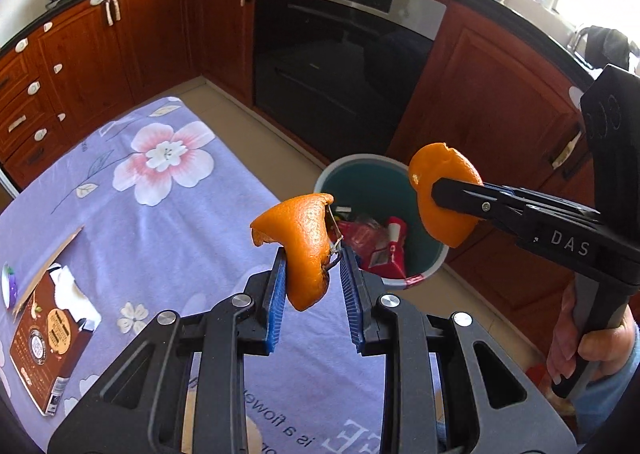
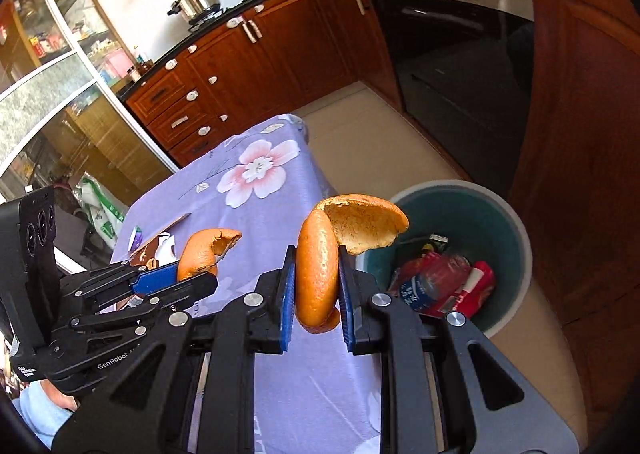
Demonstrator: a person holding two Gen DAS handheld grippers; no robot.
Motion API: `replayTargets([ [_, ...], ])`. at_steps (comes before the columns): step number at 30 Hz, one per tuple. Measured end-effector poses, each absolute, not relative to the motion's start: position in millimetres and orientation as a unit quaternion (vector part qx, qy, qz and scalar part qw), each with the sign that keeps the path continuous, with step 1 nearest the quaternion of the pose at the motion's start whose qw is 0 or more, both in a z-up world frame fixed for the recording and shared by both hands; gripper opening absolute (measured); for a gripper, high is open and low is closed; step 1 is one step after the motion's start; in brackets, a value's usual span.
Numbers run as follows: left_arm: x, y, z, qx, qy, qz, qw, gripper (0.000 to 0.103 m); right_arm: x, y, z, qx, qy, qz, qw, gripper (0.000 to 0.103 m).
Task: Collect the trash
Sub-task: 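Carry both orange peels over the teal bin and open both tools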
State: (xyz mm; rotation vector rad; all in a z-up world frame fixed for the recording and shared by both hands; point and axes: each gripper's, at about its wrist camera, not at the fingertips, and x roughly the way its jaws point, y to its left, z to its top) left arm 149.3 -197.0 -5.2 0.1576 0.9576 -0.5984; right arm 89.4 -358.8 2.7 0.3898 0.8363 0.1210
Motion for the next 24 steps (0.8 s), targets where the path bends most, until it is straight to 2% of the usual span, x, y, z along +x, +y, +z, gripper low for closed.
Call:
replayTargets([
  [11,162,-273,-36,0.119,0.481,-0.309,0.812,0.027,84,-434,-41,0.240,0.425,0.016,0.873,0.018],
  [24,187,-319,-70,0.133,0.512,-0.311,0.790,0.027,98,-463,-78,0.270,0.453,0.011,0.850,0.018],
])
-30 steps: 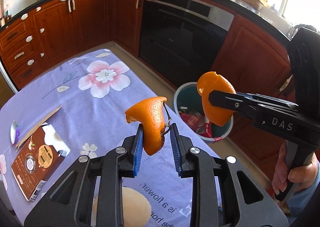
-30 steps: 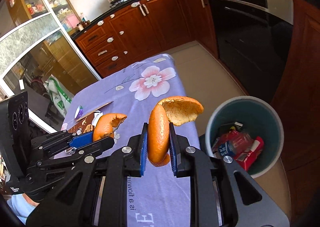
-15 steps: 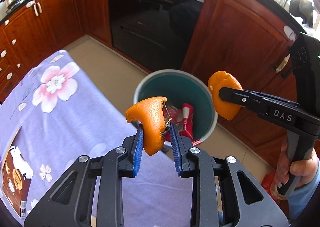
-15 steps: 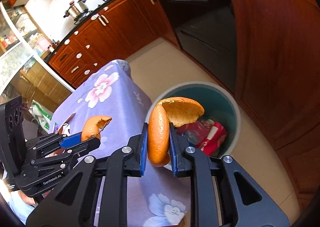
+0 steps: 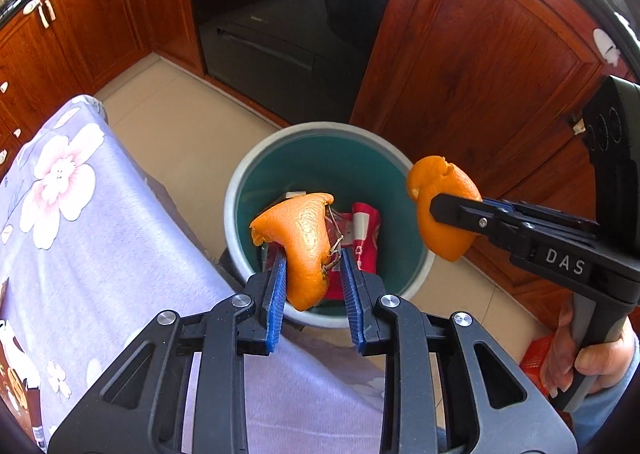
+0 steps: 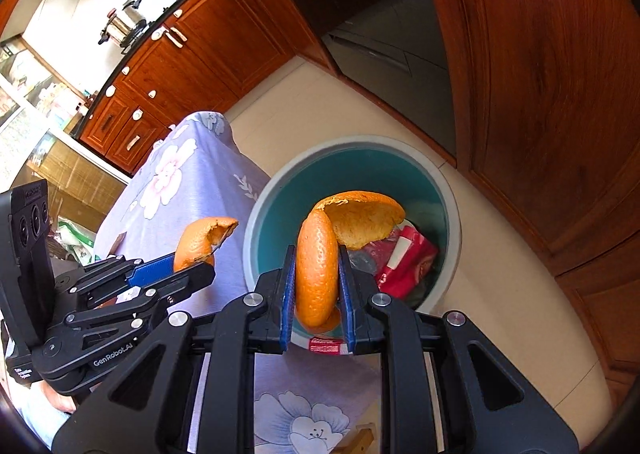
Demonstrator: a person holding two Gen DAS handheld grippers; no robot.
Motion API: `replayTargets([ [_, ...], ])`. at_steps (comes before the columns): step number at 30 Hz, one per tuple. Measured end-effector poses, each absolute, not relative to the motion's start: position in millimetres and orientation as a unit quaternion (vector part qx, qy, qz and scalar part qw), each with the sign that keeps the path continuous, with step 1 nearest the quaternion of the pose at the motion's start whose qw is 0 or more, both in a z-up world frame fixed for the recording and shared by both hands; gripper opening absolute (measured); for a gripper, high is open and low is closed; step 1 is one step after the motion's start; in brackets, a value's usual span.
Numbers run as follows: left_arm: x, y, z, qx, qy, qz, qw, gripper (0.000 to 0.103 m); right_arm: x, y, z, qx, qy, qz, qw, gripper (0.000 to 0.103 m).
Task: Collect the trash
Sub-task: 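Carry both orange peels over the teal bin and open both tools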
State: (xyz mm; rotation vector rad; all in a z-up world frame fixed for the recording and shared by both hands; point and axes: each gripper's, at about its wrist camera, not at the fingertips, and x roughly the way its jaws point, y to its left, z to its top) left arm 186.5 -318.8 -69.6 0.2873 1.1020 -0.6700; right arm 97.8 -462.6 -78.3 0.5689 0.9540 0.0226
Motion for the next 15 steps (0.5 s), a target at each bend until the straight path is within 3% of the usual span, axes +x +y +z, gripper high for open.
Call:
replayTargets([
  [9,202,-334,-82,0.141,0.524,-0.306,0.783,0.031,108,-464,-85,0.267,0.463,0.007,0.845,0.023],
  [11,204,-334,-83,0.141,0.526,-0.307,0.780,0.036,108,-464,-84,0.263,0.464,-0.001,0.846,0.036],
  [13,200,-332,-83,0.145,0.523,-0.306,0.782,0.049,107,-462,-81,0.262,0.456,-0.004,0.851,0.074],
  [14,199,-332,-83,0.147,0.520,-0.304,0.784,0.065,106,-461,-79,0.264,0.448,-0.003,0.854,0.076],
  [15,198,-330,-83,0.148,0.518,-0.302,0.786,0.074,106,-461,-80,0.266,0.449,-0.003,0.853,0.078],
])
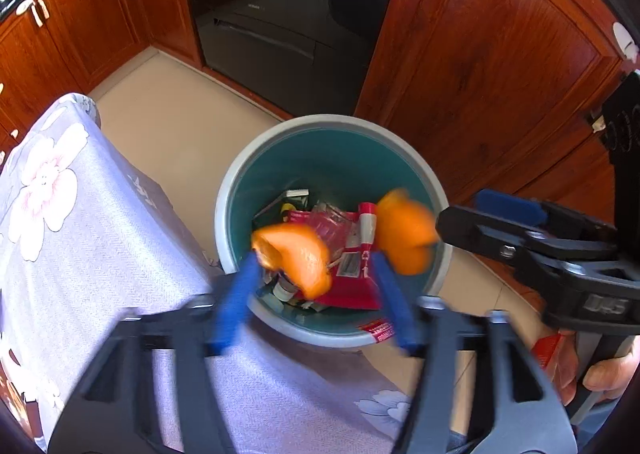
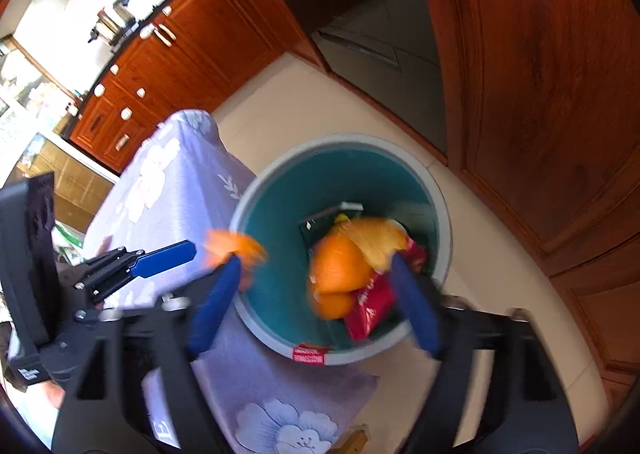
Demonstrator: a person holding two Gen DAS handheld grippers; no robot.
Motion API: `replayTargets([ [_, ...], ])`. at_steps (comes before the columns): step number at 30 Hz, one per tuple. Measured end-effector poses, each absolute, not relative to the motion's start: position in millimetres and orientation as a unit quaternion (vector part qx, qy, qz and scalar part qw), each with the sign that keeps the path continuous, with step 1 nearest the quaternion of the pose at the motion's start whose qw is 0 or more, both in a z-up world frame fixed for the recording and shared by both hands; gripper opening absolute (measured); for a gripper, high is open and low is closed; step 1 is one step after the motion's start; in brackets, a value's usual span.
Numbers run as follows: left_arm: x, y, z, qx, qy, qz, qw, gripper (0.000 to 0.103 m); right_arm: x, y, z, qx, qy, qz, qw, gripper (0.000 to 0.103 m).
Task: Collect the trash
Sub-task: 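Carry both orange peels over the teal bin and open both tools, then move both tools back over the table toward the brown box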
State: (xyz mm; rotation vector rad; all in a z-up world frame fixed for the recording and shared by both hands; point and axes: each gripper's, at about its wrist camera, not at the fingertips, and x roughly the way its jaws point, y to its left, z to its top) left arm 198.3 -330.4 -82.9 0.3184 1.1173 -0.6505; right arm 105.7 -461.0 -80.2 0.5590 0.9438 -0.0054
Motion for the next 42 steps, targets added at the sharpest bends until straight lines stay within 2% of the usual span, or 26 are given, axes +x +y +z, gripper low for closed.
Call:
replayTargets([
  [4,199,-325,-83,0.146,0.520,-0.293,0.789,0.085,108,-460,-81,0.276,0.454,-0.013,0.847,0.090],
  [8,197,-316,-79,0.142,0.515,-0.287,0.795,0.097,109,-458,-79,0.278,0.456,-0.018,0.845,0.091],
  [26,176,-267,-51,0.128,0.487,-0.278,0.818,0.098,108,-408,-45,0.239,0.449,-0.004,0.861,0.092],
  [42,158,-120,-31,0.082,0.472,-0.214,0.851,0.098,132,-267,-10,0.154,0.462,0.089,0.869,0.092],
])
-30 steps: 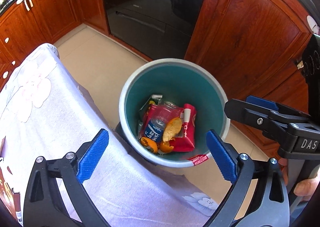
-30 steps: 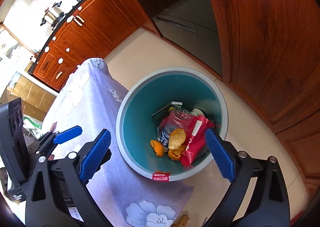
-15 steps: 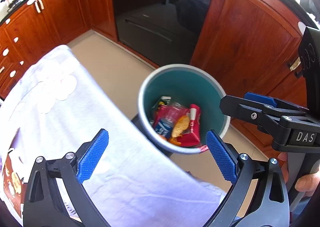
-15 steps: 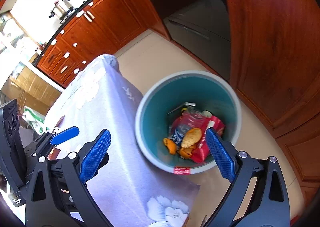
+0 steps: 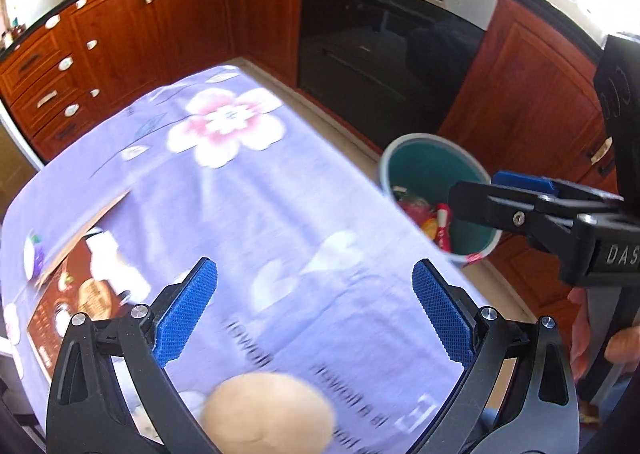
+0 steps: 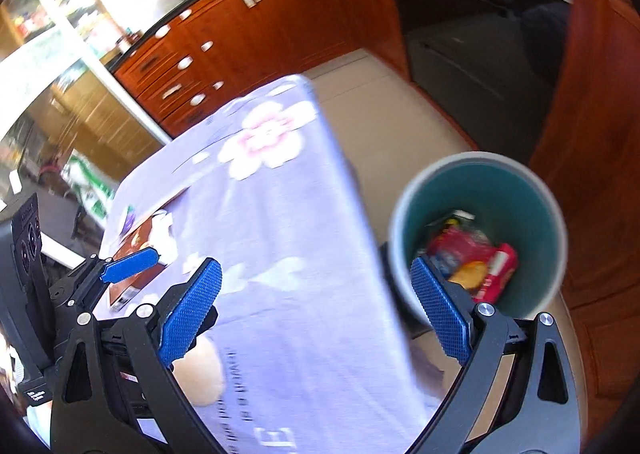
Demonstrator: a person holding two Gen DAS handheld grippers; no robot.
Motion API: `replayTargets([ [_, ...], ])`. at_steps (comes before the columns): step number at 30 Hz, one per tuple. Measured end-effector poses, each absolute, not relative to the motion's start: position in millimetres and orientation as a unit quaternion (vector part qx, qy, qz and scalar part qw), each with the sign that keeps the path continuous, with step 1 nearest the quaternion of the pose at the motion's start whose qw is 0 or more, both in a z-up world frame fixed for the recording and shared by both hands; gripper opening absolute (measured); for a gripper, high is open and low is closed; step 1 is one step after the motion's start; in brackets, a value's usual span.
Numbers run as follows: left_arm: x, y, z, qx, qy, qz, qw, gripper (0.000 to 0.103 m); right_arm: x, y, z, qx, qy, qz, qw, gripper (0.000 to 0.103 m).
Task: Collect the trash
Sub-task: 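Move both tools back over the table toward the brown box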
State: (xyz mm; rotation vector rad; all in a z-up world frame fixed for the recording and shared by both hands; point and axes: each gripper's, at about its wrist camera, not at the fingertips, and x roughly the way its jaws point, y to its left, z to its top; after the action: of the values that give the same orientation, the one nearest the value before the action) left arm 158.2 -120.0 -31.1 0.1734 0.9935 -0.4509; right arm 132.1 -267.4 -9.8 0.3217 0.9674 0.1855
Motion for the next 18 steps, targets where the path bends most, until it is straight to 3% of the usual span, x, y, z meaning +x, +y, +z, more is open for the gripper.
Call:
replayTargets([
  [9,149,6,-45,0.056,0.483,-0.127,0.864,0.098,152,-130,-18,0.000,0.461,0.207,0.863,0.092],
  [18,143,117,-69,0.025,0.500,-0.071,0.863,0.098,208,-45,-45,0.011,0.523,0.289,0.802,0.091],
])
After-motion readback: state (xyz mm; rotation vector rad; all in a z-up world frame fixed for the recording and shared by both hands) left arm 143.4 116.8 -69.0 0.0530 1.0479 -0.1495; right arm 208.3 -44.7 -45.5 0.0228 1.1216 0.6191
